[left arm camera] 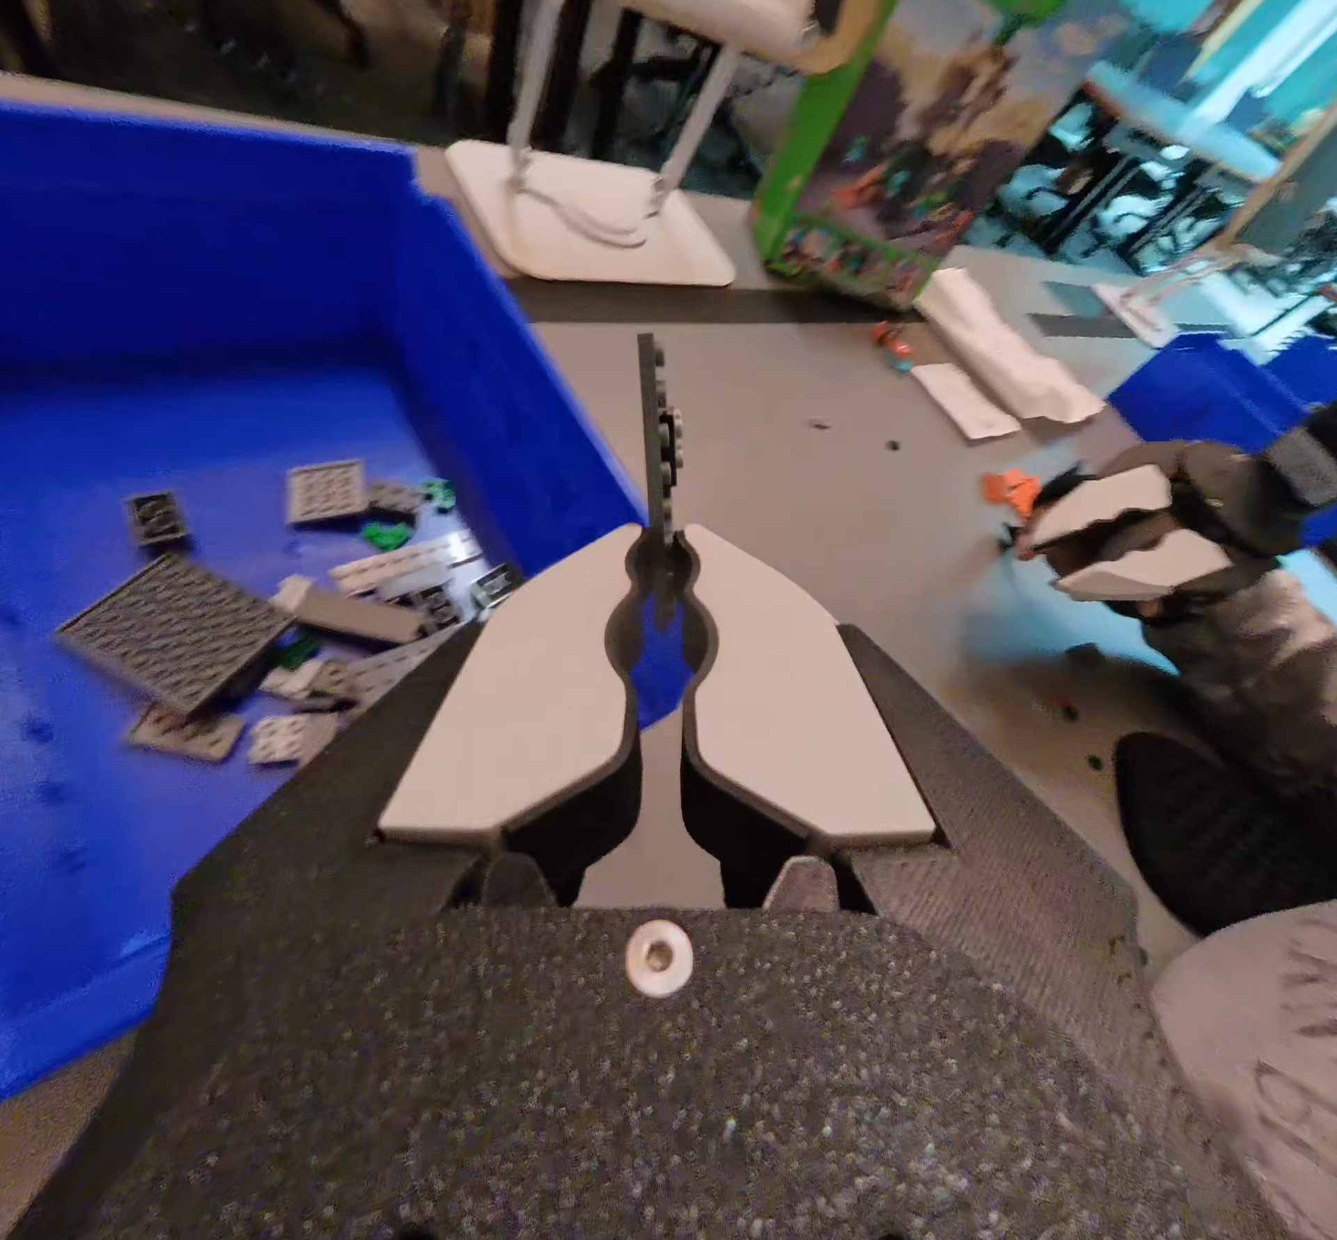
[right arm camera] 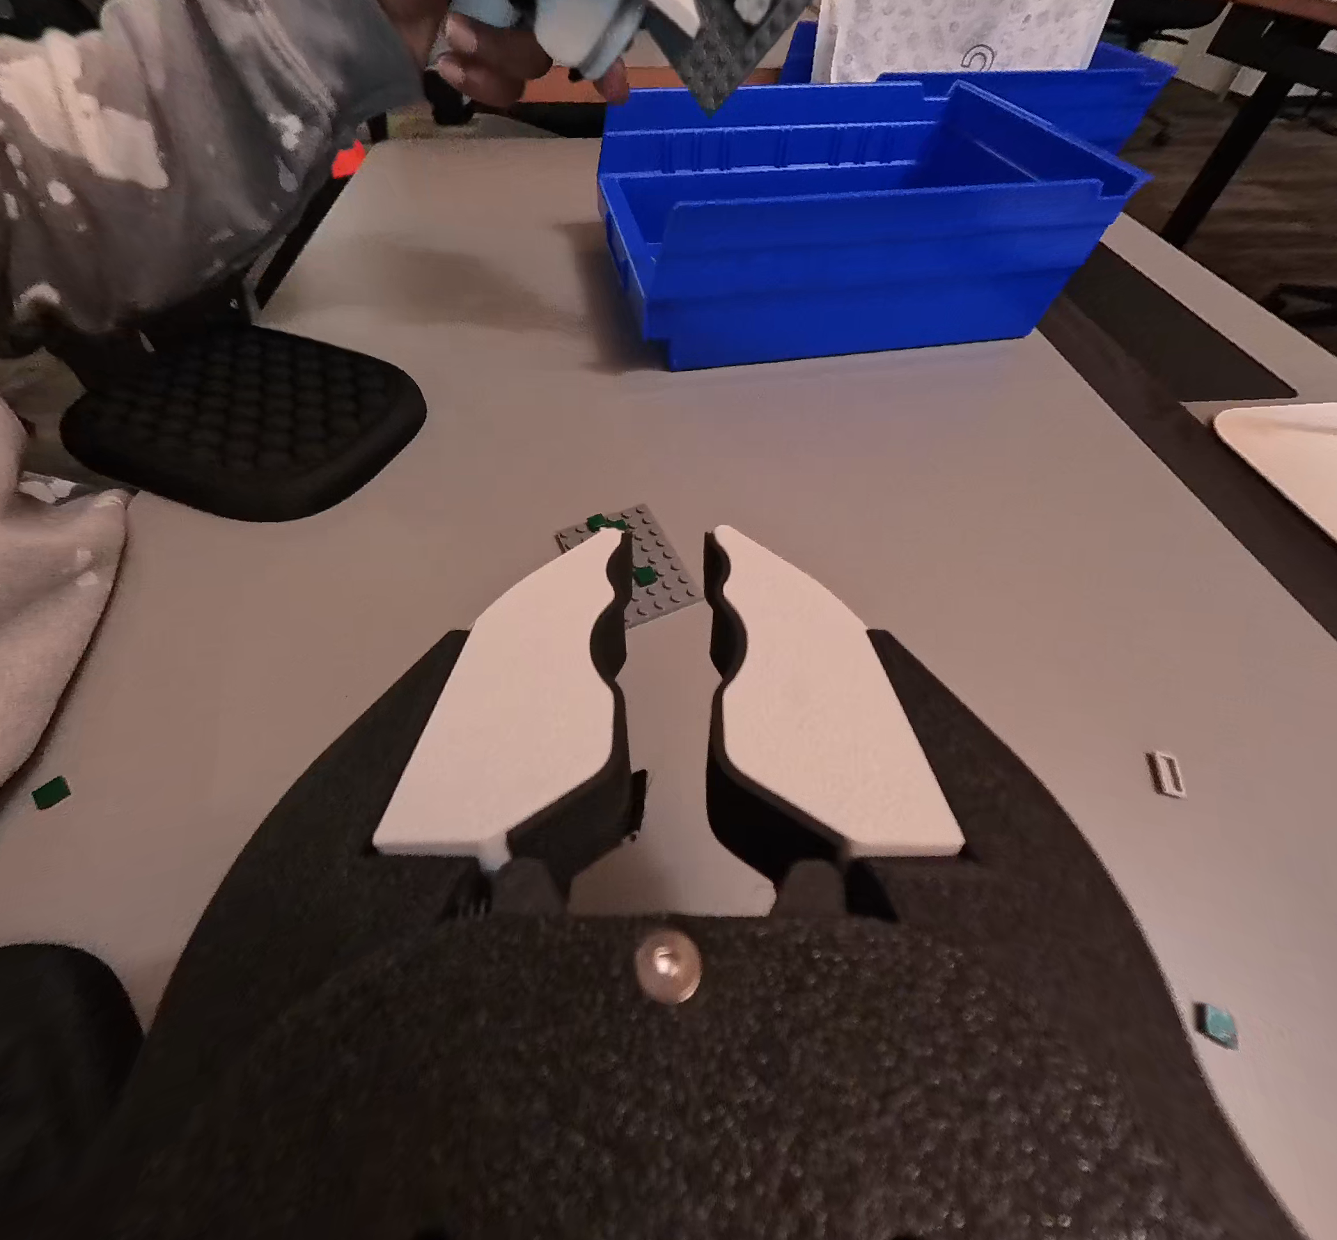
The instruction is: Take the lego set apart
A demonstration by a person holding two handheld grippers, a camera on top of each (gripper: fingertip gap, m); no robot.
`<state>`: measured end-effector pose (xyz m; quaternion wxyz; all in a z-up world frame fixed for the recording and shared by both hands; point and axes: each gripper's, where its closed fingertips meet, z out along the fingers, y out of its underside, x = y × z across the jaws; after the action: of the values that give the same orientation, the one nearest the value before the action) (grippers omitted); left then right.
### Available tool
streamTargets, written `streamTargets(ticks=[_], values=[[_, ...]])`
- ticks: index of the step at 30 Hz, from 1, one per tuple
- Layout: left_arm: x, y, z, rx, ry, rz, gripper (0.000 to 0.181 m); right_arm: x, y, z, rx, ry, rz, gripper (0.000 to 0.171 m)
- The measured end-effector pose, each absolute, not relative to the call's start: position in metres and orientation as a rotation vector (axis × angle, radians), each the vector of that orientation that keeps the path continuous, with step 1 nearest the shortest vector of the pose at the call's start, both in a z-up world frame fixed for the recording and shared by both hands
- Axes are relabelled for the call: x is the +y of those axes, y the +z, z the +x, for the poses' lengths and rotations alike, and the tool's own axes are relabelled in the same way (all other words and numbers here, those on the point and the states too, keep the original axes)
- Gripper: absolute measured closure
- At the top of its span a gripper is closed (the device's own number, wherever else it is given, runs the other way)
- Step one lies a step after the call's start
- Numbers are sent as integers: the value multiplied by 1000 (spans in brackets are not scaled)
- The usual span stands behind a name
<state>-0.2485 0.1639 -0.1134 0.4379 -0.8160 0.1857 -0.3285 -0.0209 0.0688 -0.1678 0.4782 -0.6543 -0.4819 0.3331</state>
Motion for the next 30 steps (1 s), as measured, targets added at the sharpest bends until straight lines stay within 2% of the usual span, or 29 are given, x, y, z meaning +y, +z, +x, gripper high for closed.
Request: streamTargets(ticks=[6,11,16,26,30], values=[[167,-155,-264,452,-915,-2185,176,63,-169,-25,-1201,805,-1589,153],[166,-173,-259,419,-1061,-2209,176,45,-149,-40,-1225,846,-1471,154],[173,-198,-263,389,-1030,-2324,174,32,-160,-53,-1356,739,-1457,154],[186,-197,-274,433,-784,-2360,162,40,-181,-48,-1405,646,-1520,155],[185,-166,-277,529,-538,-2226,163,45,-188,-43,-1406,625,-1553,155]])
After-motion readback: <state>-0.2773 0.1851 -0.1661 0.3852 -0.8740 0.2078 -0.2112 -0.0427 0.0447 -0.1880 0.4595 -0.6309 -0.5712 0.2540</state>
